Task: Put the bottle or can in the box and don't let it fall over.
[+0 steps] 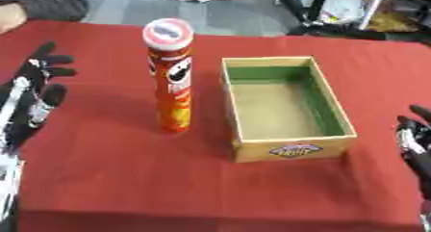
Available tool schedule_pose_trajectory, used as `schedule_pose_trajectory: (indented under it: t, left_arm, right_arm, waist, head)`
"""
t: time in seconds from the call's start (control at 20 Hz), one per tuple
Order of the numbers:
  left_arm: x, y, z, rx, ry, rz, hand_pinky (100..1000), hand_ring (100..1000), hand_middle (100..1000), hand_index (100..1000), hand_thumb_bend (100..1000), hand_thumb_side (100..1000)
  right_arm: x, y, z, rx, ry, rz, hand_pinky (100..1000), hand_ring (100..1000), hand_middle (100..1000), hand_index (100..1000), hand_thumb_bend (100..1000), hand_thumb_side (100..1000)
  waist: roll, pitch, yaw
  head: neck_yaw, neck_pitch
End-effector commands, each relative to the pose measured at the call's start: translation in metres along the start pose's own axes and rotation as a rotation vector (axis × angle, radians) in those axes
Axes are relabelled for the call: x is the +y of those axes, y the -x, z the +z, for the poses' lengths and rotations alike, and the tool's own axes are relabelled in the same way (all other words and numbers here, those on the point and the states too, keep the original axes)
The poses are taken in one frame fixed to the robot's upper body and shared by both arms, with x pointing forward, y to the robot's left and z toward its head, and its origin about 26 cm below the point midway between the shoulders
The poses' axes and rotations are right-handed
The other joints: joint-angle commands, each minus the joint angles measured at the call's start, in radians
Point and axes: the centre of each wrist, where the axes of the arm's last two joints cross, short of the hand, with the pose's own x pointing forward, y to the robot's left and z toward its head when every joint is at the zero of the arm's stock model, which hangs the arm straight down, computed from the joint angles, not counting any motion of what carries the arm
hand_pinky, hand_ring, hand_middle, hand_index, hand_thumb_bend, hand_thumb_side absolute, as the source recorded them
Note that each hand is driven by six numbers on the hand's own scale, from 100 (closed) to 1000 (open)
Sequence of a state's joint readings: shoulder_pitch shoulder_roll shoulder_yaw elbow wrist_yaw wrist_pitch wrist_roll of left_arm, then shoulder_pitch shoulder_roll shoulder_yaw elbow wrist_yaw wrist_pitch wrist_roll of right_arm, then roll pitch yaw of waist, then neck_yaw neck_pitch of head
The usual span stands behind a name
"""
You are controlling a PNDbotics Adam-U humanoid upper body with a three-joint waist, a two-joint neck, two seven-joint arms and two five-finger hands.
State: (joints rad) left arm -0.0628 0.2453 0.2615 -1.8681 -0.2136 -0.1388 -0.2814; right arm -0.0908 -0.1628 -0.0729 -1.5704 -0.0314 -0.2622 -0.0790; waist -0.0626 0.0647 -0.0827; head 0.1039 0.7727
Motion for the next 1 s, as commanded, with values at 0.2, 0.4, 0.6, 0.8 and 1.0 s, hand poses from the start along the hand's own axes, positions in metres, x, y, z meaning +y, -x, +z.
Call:
schedule_pose_trajectory:
  t: [0.2,0.4,0.6,0.8,1.0]
  left_arm:
    - [0.002,-0.006,-0.004,-0.024,0.009,-0.01,951,756,775,1000,761,860]
    - [0.0,-0.006,-0.005,-0.023,0.028,-0.01,950,756,774,1000,766,870]
    - [-0.006,-0.005,-0.007,-0.009,0.074,-0.016,949,757,774,1000,723,864]
    - [-0.023,-0.001,-0.015,-0.008,0.166,0.011,948,753,773,1000,673,848]
    - [-0.039,0.004,-0.028,-0.005,0.258,0.002,945,756,771,1000,616,754]
  right_arm:
    - [-0.006,-0.005,-0.005,-0.02,-0.01,0.019,936,807,857,807,100,293]
    - [-0.007,-0.005,-0.004,-0.019,-0.005,0.021,936,807,858,807,100,292]
    - [-0.008,-0.005,-0.004,-0.018,-0.004,0.023,936,807,858,807,100,291]
    - [-0.007,-0.005,-0.005,-0.021,-0.011,0.021,936,807,859,808,100,305]
    - [-0.006,-0.006,-0.005,-0.022,-0.013,0.018,936,807,860,809,100,296]
  waist:
    - [0.006,-0.006,0.001]
    - [0.007,-0.007,-0.002]
    - [0.007,-0.007,-0.003]
    - [0.007,-0.008,-0.01]
    - [0.008,-0.01,-0.019]
  head:
    - [-0.007,-0.003]
    - [-0.018,-0.003]
    - [-0.027,-0.003]
    - [-0.027,-0.003]
    - [-0.023,-0.003]
